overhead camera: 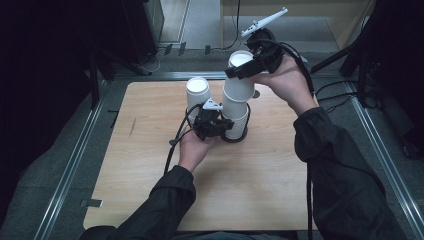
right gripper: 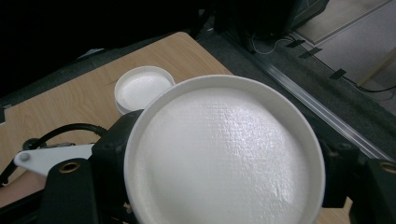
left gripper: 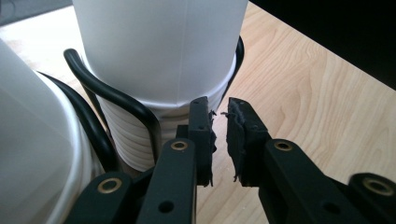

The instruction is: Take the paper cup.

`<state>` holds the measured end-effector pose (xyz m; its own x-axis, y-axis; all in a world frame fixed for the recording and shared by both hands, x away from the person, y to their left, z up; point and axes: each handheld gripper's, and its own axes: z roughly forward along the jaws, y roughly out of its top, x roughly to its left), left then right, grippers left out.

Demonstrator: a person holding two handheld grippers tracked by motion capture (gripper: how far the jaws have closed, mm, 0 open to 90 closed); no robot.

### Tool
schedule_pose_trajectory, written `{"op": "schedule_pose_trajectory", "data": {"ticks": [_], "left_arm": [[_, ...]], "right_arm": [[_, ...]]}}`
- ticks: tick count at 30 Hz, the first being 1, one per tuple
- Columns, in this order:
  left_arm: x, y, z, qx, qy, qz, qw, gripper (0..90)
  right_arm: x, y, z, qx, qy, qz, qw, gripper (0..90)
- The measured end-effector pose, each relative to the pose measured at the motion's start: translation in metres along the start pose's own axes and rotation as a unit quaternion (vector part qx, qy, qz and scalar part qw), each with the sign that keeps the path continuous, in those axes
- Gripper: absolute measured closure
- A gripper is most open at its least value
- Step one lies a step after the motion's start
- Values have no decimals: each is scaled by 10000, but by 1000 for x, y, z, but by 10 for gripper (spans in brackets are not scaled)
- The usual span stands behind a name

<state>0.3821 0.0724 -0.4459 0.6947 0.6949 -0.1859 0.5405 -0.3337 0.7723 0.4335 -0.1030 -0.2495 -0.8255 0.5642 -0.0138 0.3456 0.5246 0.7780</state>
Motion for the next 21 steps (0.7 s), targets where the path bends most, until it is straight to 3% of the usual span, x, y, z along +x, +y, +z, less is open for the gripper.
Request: {"op": "schedule_pose_trajectory", "data": {"ticks": [4,9,13,15,21], "left_arm": [[0,-1,-1,106,-92,-15,9999,770],[-3,-3,-7,274,-221,143,9993,692],[-2,-7,-14,224,-517,48,9984,642],[-3,-9,-17,246,-496,123,9984,613],[-4,-14,-27,247,-832,240,9959,519]], "right_arm": [[4,0,-14,26,50,18,10000,253],[12,-8,-30,88,192,-33,9998,253],[18,-22,-39,75,319,-124,9994,252],[22,-31,-42,117,346,-167,9992,253],[32,-59,-39,129,488,-221,9985,252]]}}
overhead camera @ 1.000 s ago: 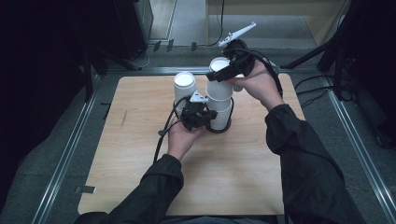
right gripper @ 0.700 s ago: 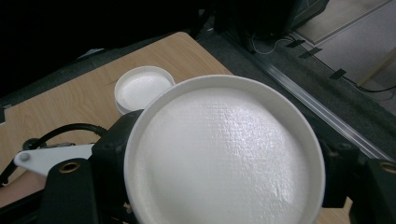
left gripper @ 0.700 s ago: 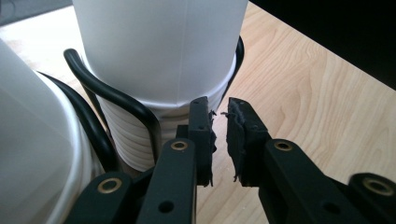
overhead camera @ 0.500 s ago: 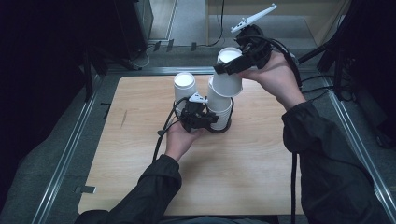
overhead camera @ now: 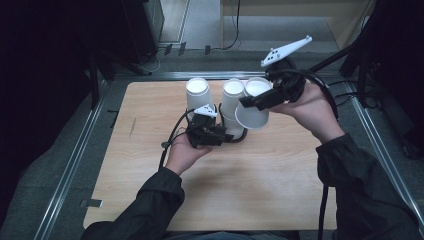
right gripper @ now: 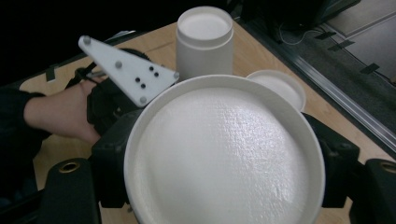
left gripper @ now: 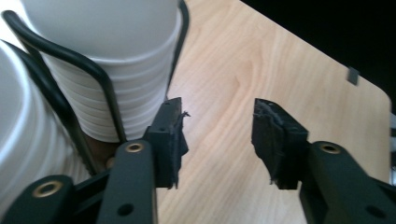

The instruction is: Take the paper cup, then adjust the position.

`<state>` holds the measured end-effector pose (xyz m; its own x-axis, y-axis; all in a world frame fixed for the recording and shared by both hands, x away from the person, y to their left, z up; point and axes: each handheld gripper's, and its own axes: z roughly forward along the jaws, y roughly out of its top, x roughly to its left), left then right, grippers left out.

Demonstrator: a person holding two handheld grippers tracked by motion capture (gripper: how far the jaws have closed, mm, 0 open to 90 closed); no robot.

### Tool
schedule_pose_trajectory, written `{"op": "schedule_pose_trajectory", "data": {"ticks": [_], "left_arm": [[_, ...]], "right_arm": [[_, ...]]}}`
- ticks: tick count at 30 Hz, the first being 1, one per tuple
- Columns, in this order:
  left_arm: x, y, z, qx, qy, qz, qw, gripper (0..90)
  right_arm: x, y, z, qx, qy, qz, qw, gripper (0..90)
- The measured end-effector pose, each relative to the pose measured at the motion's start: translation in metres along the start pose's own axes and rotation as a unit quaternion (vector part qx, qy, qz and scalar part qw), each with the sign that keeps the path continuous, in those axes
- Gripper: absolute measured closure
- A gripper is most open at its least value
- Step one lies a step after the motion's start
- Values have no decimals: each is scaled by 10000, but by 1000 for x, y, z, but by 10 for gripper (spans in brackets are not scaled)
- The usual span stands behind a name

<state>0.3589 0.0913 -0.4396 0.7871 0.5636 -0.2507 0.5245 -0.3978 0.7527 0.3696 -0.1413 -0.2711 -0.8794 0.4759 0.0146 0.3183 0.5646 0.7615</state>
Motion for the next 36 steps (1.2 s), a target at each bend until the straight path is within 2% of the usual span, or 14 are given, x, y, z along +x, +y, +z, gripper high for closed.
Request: {"op": "schedule_pose_trajectory", "data": {"ticks": [2,8,12,15,16,20,24,26,31,34,36], "left_arm": [[-2,-4,-3,-66,-197,111,9997,482],[-2,-16,-9,55,-121,335,9993,436],[0,-26,-13,145,-139,298,9994,429],[-1,-34,-17,179,-109,408,9989,426],[-1,-36,-18,176,-103,449,9988,418],[-2,-44,-22,159,-304,564,9978,427],[-4,-51,-22,231,-319,723,9966,443],[-2,-55,-21,99,-299,817,9962,442],[2,-61,-19,39,-389,738,9965,427],[4,-61,-18,40,-468,663,9967,353],[4,-60,-17,61,-548,688,9961,317]], "right_arm": [[6,-11,3,-41,118,-90,9999,251],[22,-42,16,83,244,-231,9994,251],[30,-62,26,132,270,-275,9992,251],[35,-81,36,49,466,-279,9985,251],[37,-87,39,74,490,-278,9984,250],[39,-104,49,45,610,-218,9979,251],[39,-117,61,122,677,-248,9973,251],[38,-121,66,131,703,-228,9972,251],[36,-133,79,78,773,-156,9969,251],[36,-139,85,137,798,-116,9966,251],[38,-140,86,160,819,-139,9964,251]]}}
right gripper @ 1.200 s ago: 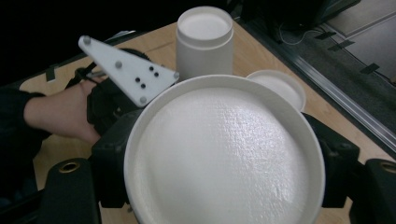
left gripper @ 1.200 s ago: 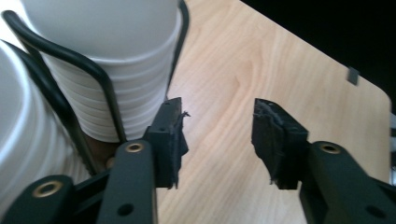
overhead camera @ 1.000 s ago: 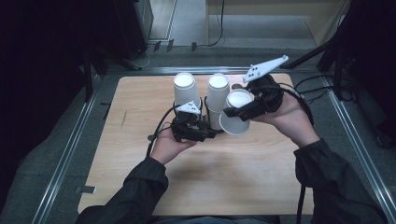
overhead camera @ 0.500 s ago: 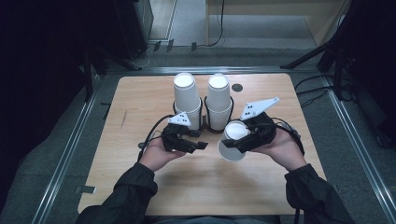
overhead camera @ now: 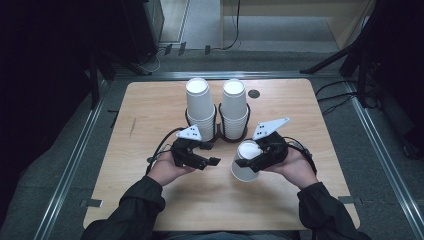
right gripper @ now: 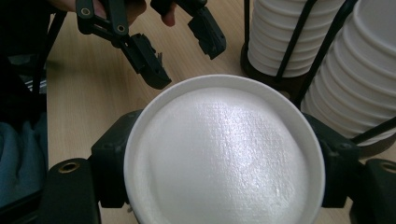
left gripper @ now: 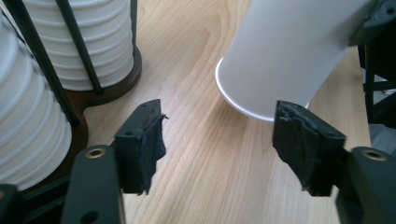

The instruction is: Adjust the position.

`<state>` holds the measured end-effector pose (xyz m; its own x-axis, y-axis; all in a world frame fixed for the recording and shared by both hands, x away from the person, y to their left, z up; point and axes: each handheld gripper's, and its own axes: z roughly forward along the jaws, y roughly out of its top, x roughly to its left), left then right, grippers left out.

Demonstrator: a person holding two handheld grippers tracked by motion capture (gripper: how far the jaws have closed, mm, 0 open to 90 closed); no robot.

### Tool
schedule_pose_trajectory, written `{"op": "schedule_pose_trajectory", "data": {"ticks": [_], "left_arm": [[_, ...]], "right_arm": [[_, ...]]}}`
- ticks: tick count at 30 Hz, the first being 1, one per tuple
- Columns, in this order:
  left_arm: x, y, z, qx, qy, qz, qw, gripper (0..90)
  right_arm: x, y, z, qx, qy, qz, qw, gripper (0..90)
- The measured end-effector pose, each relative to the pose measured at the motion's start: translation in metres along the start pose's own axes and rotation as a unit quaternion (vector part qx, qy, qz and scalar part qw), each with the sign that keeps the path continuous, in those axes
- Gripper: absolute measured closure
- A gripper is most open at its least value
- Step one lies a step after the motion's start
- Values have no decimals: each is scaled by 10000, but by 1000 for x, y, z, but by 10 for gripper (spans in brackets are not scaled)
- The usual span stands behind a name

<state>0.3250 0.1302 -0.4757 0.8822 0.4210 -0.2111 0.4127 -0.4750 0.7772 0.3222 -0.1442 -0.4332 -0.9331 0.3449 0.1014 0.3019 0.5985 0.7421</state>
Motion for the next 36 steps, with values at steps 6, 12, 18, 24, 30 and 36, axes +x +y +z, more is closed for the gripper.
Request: {"op": "schedule_pose_trajectory", "data": {"ticks": [6,12,18,24,30,36], "left_arm": [[-6,-1,4,331,-109,174,9992,100],[-8,-2,6,279,-303,181,9990,73],[-13,-2,21,518,-383,394,9971,35],[-15,3,32,371,-663,364,9964,13],[-20,5,37,232,-743,463,9959,13],[-26,5,41,291,-654,651,9953,13]], "right_arm": [[-2,-6,5,-190,118,67,9997,251],[0,-6,10,-240,209,108,9994,251],[1,-2,12,-450,358,72,9983,252],[1,1,13,-651,455,119,9968,252],[6,7,13,-781,636,133,9948,253],[11,14,15,-889,720,96,9934,255]]}}
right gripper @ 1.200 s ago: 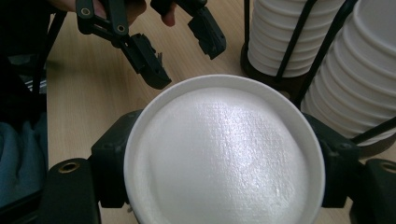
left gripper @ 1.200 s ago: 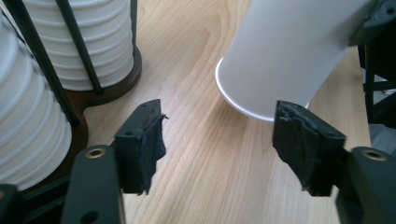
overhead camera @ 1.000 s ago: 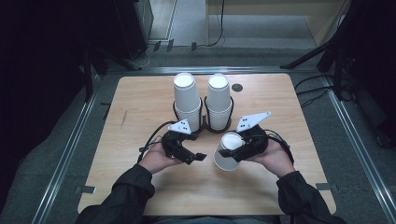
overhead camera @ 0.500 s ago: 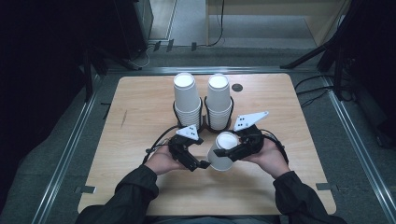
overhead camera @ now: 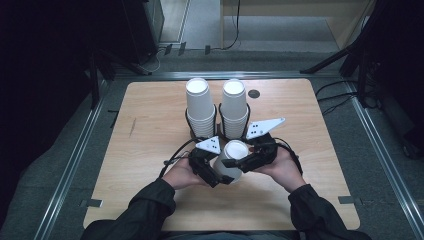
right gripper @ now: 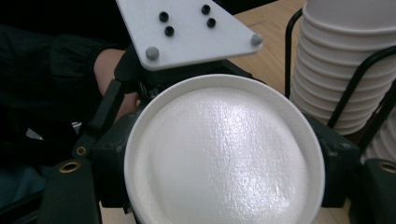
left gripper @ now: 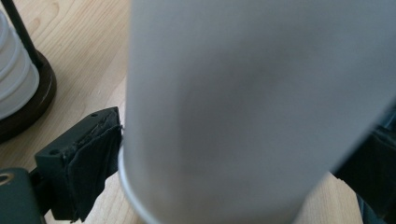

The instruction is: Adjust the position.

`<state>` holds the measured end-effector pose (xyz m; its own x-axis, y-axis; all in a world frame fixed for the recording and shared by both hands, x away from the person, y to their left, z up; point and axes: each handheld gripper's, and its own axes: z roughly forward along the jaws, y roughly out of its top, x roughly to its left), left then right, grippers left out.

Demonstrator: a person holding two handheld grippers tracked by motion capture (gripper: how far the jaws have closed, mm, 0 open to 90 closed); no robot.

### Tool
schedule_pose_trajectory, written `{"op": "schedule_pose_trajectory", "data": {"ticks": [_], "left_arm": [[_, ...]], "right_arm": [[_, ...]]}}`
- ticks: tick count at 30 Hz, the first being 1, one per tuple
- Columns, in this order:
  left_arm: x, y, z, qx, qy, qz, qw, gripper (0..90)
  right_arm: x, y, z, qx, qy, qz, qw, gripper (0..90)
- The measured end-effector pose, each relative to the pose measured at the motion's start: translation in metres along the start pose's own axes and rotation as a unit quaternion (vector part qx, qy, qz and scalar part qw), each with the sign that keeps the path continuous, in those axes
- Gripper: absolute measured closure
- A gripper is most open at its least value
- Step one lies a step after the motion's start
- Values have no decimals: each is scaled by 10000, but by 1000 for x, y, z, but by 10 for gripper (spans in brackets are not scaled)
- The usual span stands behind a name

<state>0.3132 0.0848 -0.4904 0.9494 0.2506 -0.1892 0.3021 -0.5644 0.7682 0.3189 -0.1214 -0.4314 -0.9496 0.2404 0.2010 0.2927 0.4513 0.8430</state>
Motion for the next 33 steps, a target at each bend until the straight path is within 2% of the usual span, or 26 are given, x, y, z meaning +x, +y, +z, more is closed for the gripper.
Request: {"op": "schedule_pose_trajectory", "data": {"ticks": [3,6,8,10,12,14,15,17,19,20,22,24,25,29,30,33], "left_arm": [[-3,2,-2,-144,-90,31,9999,15],[-4,3,-6,-192,2,165,9997,76],[-2,4,-8,-50,-137,195,9997,101],[-1,6,-8,116,-131,332,9993,117],[0,8,-10,141,-216,300,9992,130],[-1,8,-12,77,-236,381,9990,149],[-2,9,-14,79,-179,391,9990,177],[0,10,-16,178,-156,359,9991,178],[0,9,-20,223,-62,405,9989,180],[1,9,-21,215,-63,360,9991,181],[3,9,-26,219,-14,314,9993,190],[4,9,-30,323,76,349,9988,190],[5,9,-32,368,61,306,9988,191],[7,8,-37,539,257,363,9976,191],[8,8,-37,578,232,333,9975,190],[10,7,-37,819,359,393,9952,190]], "right_arm": [[1,1,1,-147,167,64,9997,254],[1,3,-1,-309,209,62,9993,253],[1,3,-3,-258,215,167,9993,250],[1,3,-2,-95,196,209,9995,249],[2,3,-2,-71,157,179,9997,241],[2,4,-3,-79,150,185,9997,232],[2,4,-3,-87,148,175,9997,205],[2,3,-5,-39,99,175,9998,198],[1,3,-8,-53,174,194,9996,157],[2,3,-9,-59,180,188,9996,155],[1,3,-12,-79,59,131,9999,155],[1,1,-15,-30,46,136,9999,153],[0,0,-16,21,0,70,10000,151],[1,-8,-18,384,-280,-234,9986,150],[0,-11,-17,447,-307,-233,9983,153],[-4,-19,-15,628,-260,-143,9976,164]]}}
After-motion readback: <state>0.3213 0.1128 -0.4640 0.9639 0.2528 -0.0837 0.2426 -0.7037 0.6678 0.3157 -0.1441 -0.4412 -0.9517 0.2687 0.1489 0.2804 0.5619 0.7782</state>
